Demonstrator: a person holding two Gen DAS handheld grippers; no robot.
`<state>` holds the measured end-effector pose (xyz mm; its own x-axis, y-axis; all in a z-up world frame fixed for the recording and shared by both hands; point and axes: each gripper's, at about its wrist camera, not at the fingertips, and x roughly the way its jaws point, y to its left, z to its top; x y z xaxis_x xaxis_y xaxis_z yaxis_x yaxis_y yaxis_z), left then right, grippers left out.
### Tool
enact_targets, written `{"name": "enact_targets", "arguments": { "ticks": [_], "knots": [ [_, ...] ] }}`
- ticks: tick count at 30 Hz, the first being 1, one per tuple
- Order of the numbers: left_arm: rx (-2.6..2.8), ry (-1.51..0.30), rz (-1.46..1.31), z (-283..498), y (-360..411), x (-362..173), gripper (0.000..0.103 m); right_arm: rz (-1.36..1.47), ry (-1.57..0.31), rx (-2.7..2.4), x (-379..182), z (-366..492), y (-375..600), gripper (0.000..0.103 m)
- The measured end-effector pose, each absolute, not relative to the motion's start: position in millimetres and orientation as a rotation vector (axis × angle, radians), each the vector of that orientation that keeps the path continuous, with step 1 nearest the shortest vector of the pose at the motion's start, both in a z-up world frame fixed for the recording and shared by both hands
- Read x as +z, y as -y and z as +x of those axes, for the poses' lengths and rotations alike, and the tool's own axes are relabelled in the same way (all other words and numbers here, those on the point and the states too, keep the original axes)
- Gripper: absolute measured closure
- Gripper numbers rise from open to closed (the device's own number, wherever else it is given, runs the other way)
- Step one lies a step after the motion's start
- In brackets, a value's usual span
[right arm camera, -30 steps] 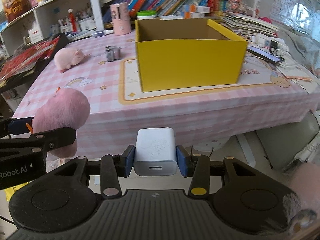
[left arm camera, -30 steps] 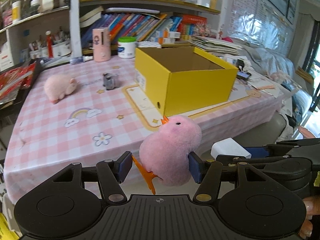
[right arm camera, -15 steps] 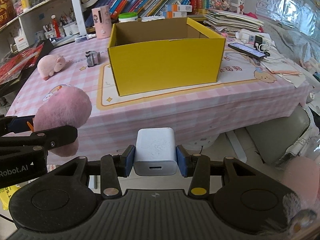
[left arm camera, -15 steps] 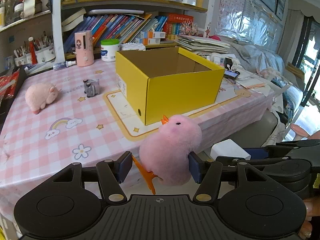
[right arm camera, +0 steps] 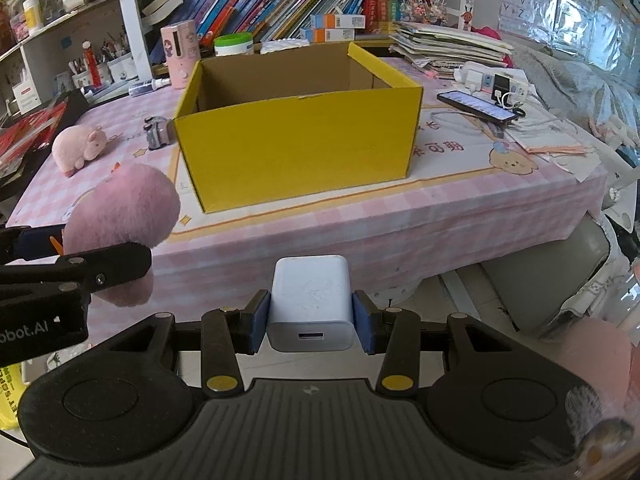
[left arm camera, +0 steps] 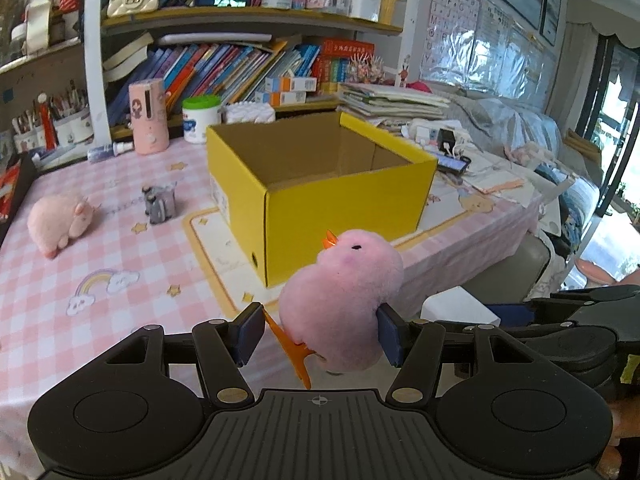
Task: Organize objects
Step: 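Carry the chick plush and charger toward the yellow box with both grippers, then lower the chick plush and charger into the yellow box with both grippers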
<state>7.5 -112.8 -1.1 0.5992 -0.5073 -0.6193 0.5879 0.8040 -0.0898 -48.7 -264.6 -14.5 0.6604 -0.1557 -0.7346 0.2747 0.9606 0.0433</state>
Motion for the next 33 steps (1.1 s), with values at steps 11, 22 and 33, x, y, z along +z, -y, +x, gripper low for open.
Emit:
{"name": "enact_targets", "arguments": {
  "ticks": [11,22,33],
  "knots": [
    [-0.625,-0.563,0.120,42,145,26,0.044,0.124,-0.694,-0.274,18,-14,309,0.062],
    [-0.538,-0.515,0.089,100,190,34,0.044,0.058,-0.588,-0.221,52,61,372,0.062],
    [-0.473,-0.588,0.133,145,227,14,0.044,0.013,-0.626,-0.085,48,138,405,0.062]
  ]
}}
